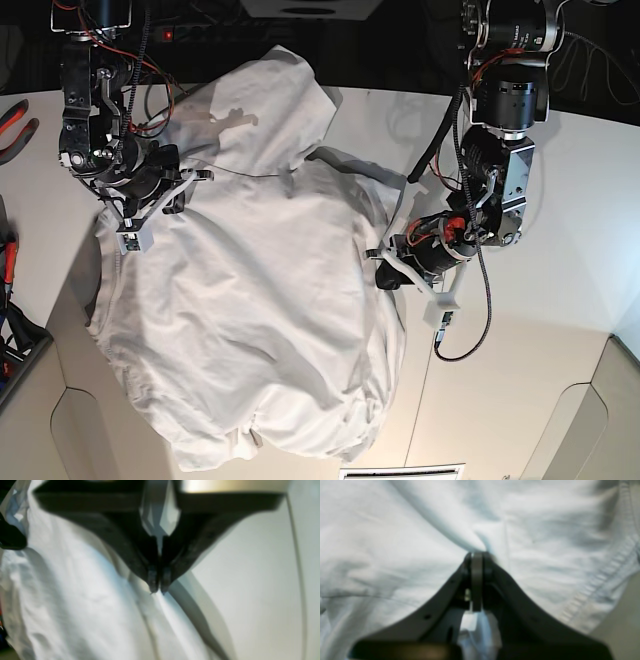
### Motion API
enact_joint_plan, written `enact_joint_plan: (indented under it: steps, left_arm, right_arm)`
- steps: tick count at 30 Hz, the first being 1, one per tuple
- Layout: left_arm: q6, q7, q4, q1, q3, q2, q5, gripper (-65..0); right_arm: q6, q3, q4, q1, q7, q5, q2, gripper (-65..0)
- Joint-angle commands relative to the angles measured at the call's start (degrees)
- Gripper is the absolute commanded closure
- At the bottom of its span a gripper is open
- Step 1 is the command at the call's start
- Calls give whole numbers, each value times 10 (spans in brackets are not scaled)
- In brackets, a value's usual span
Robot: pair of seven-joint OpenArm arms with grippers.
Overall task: Layout the t-shirt on the table in an organized manner, then fold the t-shirt properly
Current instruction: 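Release with the left gripper and regrasp the shirt edge nearby, then pull the shirt edge with the left gripper away from the right gripper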
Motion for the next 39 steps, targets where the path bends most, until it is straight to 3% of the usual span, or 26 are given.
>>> enact_joint_plan:
  steps: [1,5,11,25,31,39]
  left_arm:
    - [-30,4,7,-12,1,-2,-16,0]
    - [-48,25,13,-12,0,-29,-45,0]
    - [-48,25,21,-12,-1,-83,-21,0]
    - [-47,54,74,-12,-1,-155,16,0]
    - [-13,64,149,-12,-1,-189,19,0]
    - [-14,63,176,-22,0,-235,32,0]
  right_arm:
    - [-6,2,6,4,-3,-8,3,0]
    - [-6,2,6,4,-3,-10,3,0]
    - [-7,2,6,4,-3,-25,3,0]
    - [-7,2,6,4,-3,-26,3,0]
    - [-7,2,6,4,-3,-30,3,0]
    - [-7,2,6,3,-4,-30,3,0]
